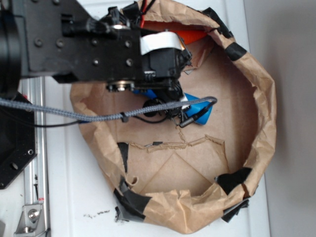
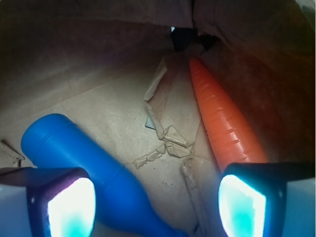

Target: Grab the carrot.

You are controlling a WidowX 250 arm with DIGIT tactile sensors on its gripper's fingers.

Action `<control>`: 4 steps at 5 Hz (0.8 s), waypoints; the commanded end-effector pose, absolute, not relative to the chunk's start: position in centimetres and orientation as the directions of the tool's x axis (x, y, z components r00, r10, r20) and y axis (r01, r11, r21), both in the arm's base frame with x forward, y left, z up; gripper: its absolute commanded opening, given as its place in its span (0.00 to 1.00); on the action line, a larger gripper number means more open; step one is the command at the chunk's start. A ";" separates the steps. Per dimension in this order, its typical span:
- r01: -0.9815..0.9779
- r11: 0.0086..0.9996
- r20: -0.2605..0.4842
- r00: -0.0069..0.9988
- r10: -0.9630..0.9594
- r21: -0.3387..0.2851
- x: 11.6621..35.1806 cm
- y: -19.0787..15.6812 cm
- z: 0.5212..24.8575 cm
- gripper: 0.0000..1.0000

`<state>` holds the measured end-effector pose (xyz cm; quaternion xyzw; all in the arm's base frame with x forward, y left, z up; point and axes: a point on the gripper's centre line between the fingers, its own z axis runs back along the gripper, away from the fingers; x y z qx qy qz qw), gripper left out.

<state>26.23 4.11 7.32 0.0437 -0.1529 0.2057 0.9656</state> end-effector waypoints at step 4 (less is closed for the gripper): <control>-0.548 0.837 0.421 0.760 0.495 0.005 28.1 8.5 9.2 1.00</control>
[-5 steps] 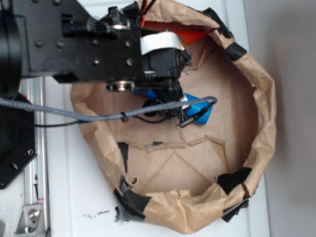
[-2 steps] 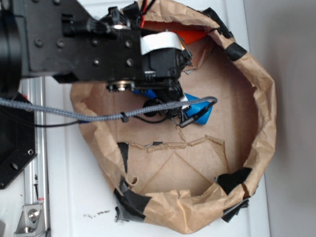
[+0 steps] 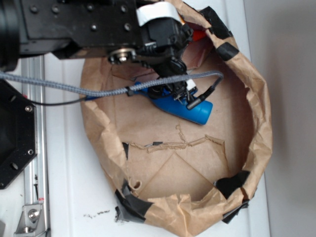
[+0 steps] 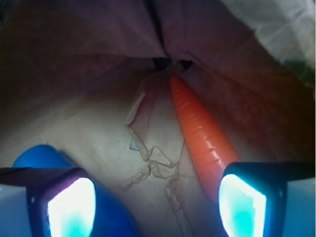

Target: Grab the carrot.

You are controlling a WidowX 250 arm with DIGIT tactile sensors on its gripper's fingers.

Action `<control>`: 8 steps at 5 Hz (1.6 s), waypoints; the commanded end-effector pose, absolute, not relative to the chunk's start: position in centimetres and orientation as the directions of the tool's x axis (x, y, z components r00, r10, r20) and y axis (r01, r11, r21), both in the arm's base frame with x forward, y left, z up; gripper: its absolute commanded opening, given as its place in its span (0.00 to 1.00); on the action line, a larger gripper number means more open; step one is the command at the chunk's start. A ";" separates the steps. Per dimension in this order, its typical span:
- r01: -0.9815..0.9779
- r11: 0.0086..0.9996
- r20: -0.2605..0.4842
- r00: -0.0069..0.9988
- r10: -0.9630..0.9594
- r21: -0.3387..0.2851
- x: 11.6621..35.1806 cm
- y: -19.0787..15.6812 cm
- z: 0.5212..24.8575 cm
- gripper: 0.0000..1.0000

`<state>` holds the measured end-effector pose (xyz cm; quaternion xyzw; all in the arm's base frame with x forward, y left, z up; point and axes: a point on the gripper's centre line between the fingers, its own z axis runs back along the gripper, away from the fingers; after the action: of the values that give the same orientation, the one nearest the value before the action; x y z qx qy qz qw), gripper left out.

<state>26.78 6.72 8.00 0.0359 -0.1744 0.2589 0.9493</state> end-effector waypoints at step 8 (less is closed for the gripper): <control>-0.289 0.957 0.230 0.933 0.275 0.030 26.2 6.1 3.2 0.00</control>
<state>25.93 5.74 1.99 0.0297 -0.0953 0.1578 0.9824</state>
